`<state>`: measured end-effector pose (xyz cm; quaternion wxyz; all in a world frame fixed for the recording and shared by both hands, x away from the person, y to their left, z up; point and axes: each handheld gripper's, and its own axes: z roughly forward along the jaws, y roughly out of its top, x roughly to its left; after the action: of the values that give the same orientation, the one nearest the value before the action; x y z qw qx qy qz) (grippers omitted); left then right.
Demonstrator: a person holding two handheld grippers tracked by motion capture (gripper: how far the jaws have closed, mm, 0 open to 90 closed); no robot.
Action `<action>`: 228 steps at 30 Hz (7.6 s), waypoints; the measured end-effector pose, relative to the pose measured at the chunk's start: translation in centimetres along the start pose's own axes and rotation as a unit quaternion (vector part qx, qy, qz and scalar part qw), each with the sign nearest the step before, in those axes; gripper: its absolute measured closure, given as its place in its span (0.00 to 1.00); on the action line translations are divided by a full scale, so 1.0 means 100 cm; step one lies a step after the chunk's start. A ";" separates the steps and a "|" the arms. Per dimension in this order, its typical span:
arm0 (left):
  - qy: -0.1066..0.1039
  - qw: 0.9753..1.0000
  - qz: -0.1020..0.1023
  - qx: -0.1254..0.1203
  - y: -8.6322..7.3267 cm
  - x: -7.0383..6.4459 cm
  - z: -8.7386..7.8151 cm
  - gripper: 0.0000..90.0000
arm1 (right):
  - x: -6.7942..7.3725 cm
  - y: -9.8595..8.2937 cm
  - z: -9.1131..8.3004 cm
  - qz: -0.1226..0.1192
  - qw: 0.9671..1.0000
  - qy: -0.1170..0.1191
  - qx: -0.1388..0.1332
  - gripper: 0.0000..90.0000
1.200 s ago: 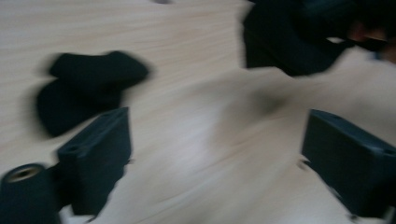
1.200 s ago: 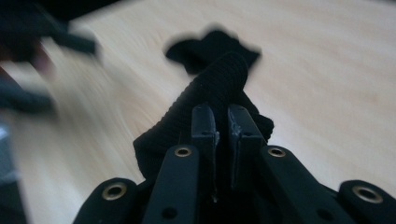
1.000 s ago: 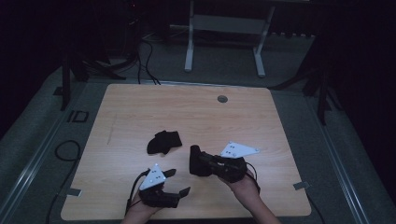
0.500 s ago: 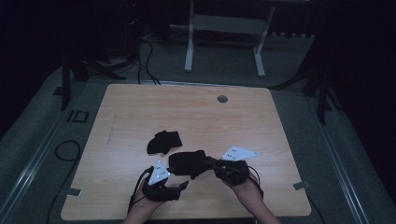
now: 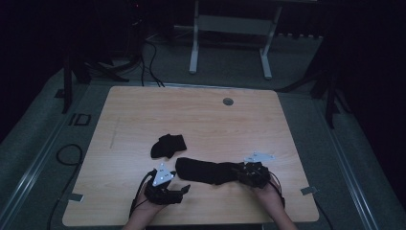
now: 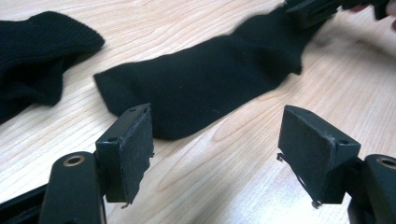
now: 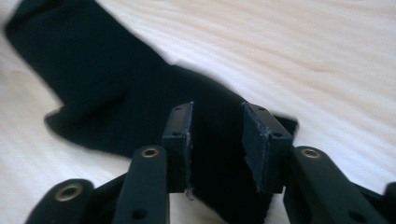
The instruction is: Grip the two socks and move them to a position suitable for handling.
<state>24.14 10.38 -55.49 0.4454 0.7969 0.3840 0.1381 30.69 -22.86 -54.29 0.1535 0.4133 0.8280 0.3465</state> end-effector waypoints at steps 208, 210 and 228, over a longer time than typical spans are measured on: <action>-0.017 0.989 0.064 0.131 0.070 0.035 0.098 0.48 | 0.008 0.054 0.065 -0.018 0.999 0.017 0.040 0.80; -0.012 0.989 0.076 0.129 0.070 0.033 0.100 0.57 | 0.010 0.054 0.066 -0.026 0.999 0.015 0.041 0.85; -0.017 0.996 0.053 0.065 0.101 0.050 0.037 0.96 | -0.003 0.075 0.015 -0.004 0.999 -0.002 -0.037 0.96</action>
<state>34.50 8.68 -49.92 0.3912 0.8457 0.3416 0.1226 35.99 -19.26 -50.11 0.1717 0.4047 0.8158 0.3758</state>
